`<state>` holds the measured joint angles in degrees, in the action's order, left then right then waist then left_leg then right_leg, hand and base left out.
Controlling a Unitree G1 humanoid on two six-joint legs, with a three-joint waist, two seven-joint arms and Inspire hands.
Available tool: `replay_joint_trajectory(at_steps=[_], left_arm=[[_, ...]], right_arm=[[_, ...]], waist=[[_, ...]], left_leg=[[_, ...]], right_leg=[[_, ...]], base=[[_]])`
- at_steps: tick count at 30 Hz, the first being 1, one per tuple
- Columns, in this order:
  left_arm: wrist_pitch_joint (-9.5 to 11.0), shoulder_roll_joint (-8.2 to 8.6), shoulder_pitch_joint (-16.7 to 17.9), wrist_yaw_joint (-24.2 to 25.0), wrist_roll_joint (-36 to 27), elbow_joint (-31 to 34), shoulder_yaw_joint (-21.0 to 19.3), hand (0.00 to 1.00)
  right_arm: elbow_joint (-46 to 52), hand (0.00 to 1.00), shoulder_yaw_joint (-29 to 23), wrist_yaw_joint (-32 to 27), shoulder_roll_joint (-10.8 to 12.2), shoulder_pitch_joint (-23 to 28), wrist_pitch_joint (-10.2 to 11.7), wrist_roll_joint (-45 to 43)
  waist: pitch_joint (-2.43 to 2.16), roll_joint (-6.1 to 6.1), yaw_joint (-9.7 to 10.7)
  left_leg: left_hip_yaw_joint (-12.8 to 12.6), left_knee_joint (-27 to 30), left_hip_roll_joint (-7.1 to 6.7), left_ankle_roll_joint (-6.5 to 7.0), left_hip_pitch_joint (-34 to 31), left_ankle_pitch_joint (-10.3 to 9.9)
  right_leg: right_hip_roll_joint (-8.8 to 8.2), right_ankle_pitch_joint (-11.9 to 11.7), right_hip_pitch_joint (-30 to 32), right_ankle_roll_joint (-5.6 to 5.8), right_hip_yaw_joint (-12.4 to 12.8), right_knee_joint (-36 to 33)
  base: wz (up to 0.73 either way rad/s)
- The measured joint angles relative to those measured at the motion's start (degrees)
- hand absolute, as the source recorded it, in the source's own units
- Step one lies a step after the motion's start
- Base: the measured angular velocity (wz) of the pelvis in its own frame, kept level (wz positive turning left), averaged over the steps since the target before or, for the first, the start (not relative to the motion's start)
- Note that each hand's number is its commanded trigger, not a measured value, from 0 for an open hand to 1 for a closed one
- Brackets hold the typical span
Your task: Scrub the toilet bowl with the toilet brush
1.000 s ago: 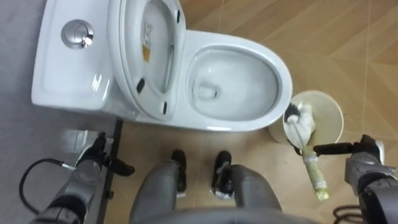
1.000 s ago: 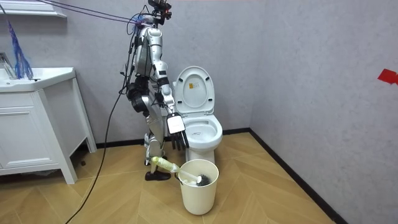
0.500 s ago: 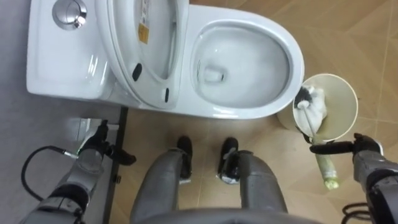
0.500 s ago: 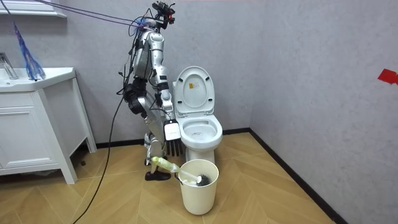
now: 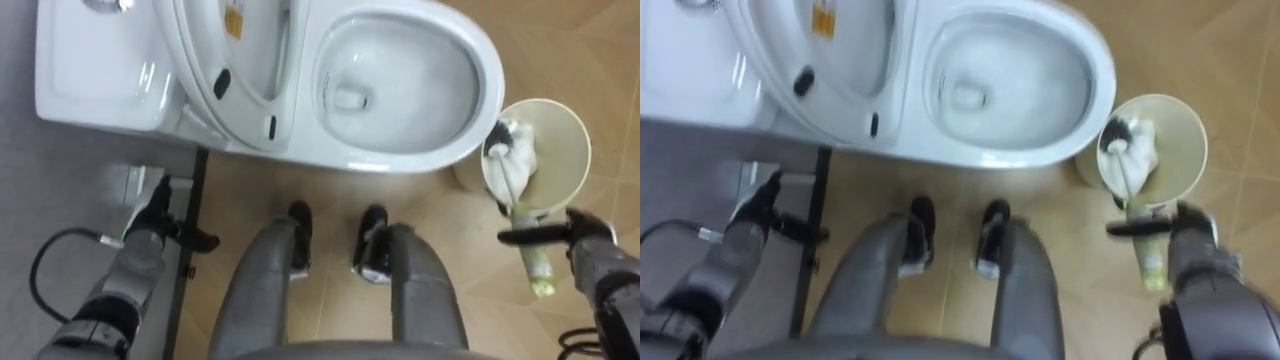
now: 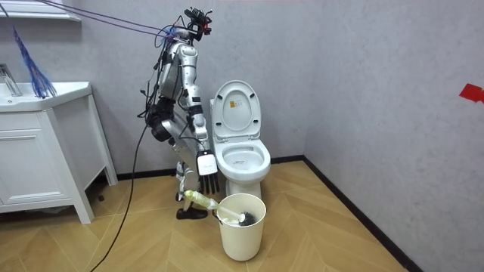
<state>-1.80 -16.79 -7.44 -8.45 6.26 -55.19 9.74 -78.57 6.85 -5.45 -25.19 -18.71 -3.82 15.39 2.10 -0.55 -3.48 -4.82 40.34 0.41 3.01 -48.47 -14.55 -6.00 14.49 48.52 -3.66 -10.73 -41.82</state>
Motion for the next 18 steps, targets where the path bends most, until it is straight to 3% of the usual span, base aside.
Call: replay_joint_trajectory(at_steps=[8,18], left_arm=[[-0.2,-2.53,-0.1,-1.5,-2.3,0.0,0.9,0.0],[-1.0,-2.59,-0.4,-2.2,-2.2,0.4,2.3,0.0]], right_arm=[[0.0,0.0,3.2,0.3,-2.9,-0.6,0.0,0.0],[-0.1,0.0,5.7,2.5,-3.9,-1.8,-1.2,-0.3]], waist=[[0.07,0.15,-0.2],[0.28,0.83,-1.7]], left_leg=[[0.1,11.0,0.94,-0.01,-7.9,-4.0],[0.0,16.2,0.63,-0.26,-14.8,-5.0]], right_leg=[[-0.49,3.5,7.5,-0.64,0.4,-10.0],[-2.02,5.1,14.6,-1.46,0.4,-16.3]], base=[[-0.02],[0.04]])
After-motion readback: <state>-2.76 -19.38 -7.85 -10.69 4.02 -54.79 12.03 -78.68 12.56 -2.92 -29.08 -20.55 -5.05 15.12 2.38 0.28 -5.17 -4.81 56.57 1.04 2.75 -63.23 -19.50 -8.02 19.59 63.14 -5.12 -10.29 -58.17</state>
